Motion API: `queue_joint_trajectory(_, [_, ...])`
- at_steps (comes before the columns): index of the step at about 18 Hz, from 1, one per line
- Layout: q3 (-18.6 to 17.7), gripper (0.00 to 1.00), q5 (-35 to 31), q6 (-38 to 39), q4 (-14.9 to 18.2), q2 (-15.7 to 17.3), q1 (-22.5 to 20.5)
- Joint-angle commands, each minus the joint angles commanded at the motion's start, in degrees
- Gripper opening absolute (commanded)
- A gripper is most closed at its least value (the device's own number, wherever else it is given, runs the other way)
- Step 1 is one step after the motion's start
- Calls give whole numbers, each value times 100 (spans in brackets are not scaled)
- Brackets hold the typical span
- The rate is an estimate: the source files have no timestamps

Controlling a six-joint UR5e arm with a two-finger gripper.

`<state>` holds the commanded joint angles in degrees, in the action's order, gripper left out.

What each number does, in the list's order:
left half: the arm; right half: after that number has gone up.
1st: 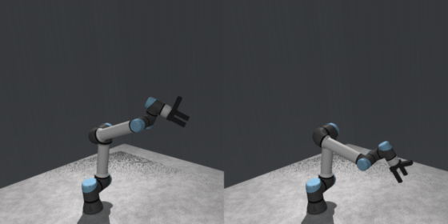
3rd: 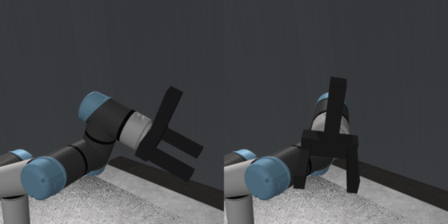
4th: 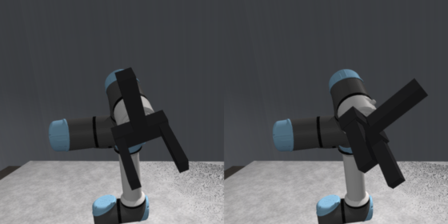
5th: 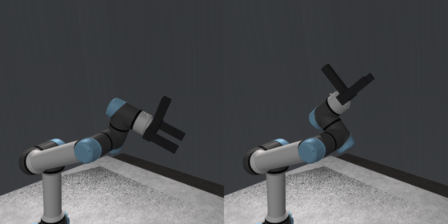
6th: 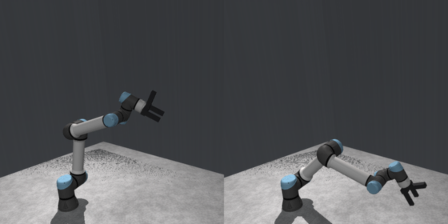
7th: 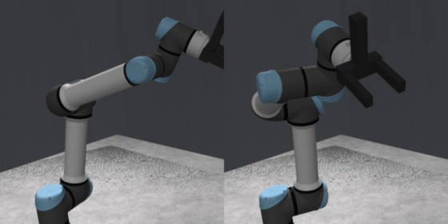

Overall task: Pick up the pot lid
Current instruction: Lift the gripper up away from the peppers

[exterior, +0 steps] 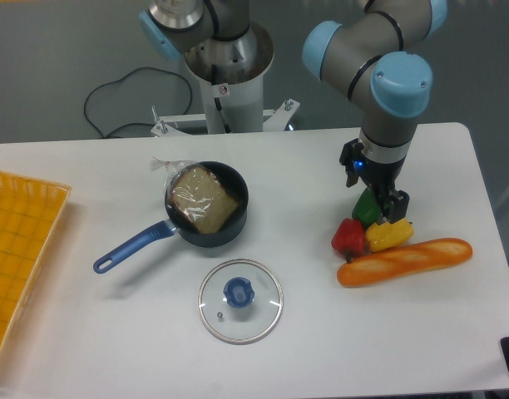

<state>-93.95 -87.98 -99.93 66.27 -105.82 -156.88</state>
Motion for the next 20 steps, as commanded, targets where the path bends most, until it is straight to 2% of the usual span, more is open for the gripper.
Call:
queue_joint_trajectory(11, [-158,100,334,70,9,-17,35])
queue_joint_trajectory(14, [-377,100,334,131,-9,-9,44])
queue_joint_trajectory(18, [-457,100,325,894,17,0,149])
queue_joint_trajectory(20, [-431,100,290,1884,9,-35,272])
